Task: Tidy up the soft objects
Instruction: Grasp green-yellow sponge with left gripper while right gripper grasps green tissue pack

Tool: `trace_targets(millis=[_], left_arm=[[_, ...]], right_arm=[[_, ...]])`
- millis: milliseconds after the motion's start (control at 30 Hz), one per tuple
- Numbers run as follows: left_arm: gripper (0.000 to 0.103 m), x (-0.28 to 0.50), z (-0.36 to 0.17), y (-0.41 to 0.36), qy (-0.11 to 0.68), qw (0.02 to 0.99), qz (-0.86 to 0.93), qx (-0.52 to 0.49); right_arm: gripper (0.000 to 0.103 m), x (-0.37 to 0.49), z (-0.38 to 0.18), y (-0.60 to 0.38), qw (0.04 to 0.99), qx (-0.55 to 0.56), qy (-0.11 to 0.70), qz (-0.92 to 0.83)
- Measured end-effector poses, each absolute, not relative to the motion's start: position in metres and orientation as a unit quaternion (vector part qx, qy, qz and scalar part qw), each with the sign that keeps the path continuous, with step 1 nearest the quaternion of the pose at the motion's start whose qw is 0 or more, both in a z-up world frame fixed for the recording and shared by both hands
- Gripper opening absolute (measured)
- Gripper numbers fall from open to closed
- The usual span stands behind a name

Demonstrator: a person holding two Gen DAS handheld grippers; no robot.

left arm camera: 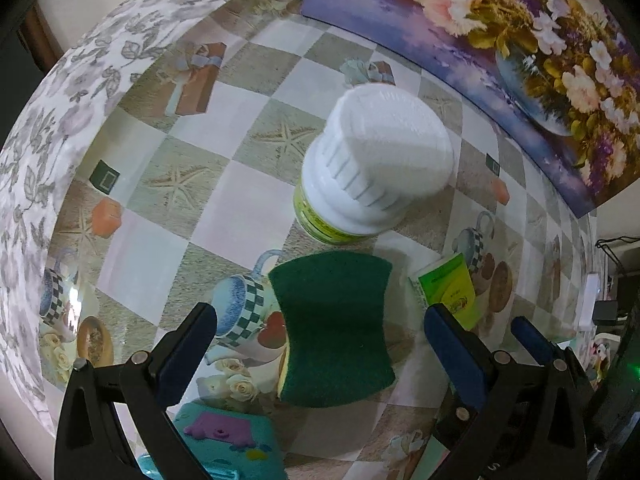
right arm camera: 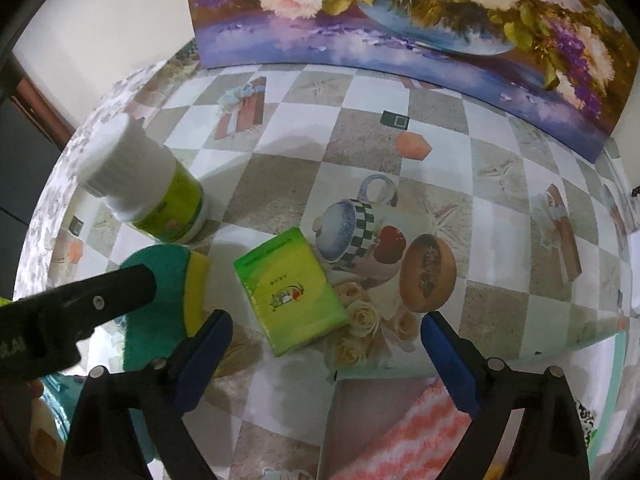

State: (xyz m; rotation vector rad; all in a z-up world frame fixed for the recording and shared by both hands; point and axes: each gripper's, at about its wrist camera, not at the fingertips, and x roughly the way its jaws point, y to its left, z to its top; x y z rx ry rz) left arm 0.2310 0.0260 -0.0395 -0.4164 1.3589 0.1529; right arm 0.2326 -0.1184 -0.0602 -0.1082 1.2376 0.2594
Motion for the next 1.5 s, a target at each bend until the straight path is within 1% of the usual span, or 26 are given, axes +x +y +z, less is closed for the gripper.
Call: trace_targets(millis=[500,667,733,800,967,1033,1133,1200,1400,1500], left_arm=[[0.103,0.251,-0.07,0.012,0.657,0.728,0.079,-0.179],[0.102,0.259,-0.075,0.005,0.66,0.728,0.077,-0.167],[0.099,0.261,-0.078,0.001,0.661,0.728,0.077,-0.166],[0.088,0.265,-0.082,0.0,0.663,0.725,0.078,-0.169],[0.081,0.268,-0.089,0.001,0.666,0.72,0.082,-0.176],[0.08,0.263,-0.088,0.004,0.665,0.722,0.084,-0.171],[0.075,0.264,-0.089,0.002,0.664,0.724,0.083,-0.165],[0.068,0.265,-0.089,0.003,0.662,0.726,0.088,-0.163],[0.066,0.256,-0.087,0.015,0.659,0.728,0.089,-0.169],[0.065,0.254,-0.084,0.014,0.658,0.728,0.089,-0.171]], right_arm=[[0.092,0.252,-0.087,-0.105,0.788,-0.068,0.599,0.127],[0.089,0.253,-0.092,-0.094,0.787,-0.092,0.596,0.125],[0.088,0.254,-0.092,-0.091,0.788,-0.098,0.595,0.124],[0.085,0.254,-0.093,-0.087,0.789,-0.1,0.593,0.123],[0.074,0.253,-0.093,-0.091,0.792,-0.103,0.589,0.124],[0.072,0.253,-0.093,-0.093,0.794,-0.101,0.587,0.123],[0.071,0.256,-0.092,-0.098,0.795,-0.097,0.587,0.119],[0.07,0.257,-0.093,-0.101,0.795,-0.096,0.587,0.117],[0.069,0.261,-0.092,-0.115,0.796,-0.086,0.59,0.103],[0.062,0.261,-0.089,-0.121,0.796,-0.084,0.591,0.1]])
